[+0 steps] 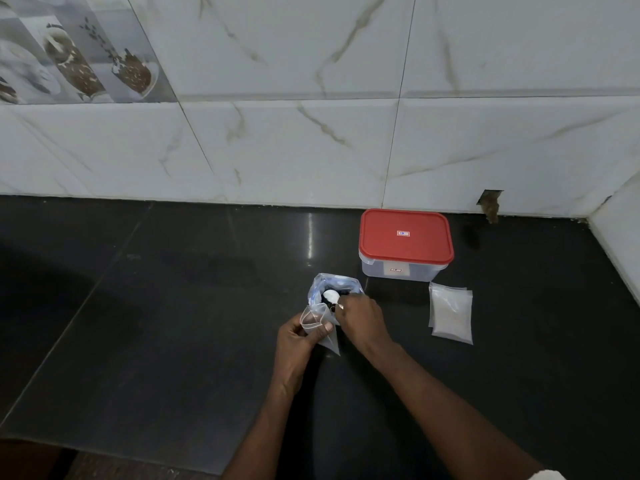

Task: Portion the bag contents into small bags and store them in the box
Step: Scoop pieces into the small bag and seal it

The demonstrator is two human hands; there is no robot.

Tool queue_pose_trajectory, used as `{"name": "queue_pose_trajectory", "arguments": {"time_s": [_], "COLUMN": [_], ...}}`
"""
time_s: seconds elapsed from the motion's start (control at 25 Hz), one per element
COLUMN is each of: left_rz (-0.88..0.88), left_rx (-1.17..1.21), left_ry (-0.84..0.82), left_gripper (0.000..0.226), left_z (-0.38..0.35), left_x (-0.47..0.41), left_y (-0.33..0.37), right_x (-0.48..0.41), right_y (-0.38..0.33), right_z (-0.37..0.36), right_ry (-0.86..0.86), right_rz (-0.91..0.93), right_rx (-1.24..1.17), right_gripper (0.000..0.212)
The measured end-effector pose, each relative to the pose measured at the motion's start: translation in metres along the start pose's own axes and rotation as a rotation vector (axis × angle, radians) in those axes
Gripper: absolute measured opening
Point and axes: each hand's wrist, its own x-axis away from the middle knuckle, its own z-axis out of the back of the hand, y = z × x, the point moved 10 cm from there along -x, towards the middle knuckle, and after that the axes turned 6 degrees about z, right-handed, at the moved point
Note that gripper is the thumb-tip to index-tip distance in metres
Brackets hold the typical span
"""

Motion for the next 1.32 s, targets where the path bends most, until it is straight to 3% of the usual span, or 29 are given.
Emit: {"name": "queue_pose_trajectory", "arguments": {"time_s": [0.16, 0.28, 0.36, 0.52, 0.64, 0.76, 0.92, 1.0, 1.2, 1.28, 1.32], "left_rz": [-0.014, -0.009, 0.005, -0.009, -0.002, 0.015, 0.041, 0.038, 0.037, 0.030, 0.026], "left_rx": [-0.014, -0.042, -0.067, -0.188, -0.338, -0.376, -0.334, -0.334, -0.324, -0.348, -0.368], "left_ry": [-0.027, -0.013, 0.024, 0.082, 0.100, 0.129, 0.165, 0.162, 0.180, 0.166, 0.155], "left_gripper": [0.020, 0.018, 0.018, 0.041, 0.047, 0.044, 0.036, 0.042, 0.059, 0.059, 0.057], "left_z": [-0.007, -0.007, -0.002, 0.007, 0.006, 0.004, 0.003, 0.003, 0.005, 0.004, 0.003], "left_x": [-0.002, -0.002, -0.005, -0.012, -0.019, -0.021, -0.017, -0.017, -0.015, -0.016, -0.017], "left_y": [0.002, 0.005, 0.003, 0.007, 0.008, 0.013, 0.017, 0.016, 0.014, 0.012, 0.012], "right_x": [-0.007, -0.002, 0.000, 0.006, 0.014, 0.027, 0.057, 0.068, 0.078, 0.068, 0.058], "right_y": [0.027, 0.042, 0.044, 0.051, 0.037, 0.008, -0.034, -0.037, -0.035, -0.020, -0.002], "right_z": [0.011, 0.019, 0.026, 0.045, 0.069, 0.083, 0.061, 0.050, 0.051, 0.061, 0.067], "right_ry": [0.095, 0.148, 0.185, 0.268, 0.345, 0.404, 0.474, 0.502, 0.598, 0.614, 0.614], "right_rz": [-0.232, -0.351, -0.335, -0.343, -0.260, -0.013, 0.430, 0.524, 0.571, 0.412, 0.242], "right_rx": [-0.364, -0.487, -0.512, -0.622, -0.712, -0.594, 0.033, 0.165, 0.159, -0.034, -0.205], "right_gripper": [0.021, 0.031, 0.036, 0.016, 0.012, 0.013, 0.008, 0.013, 0.019, 0.015, 0.012]}}
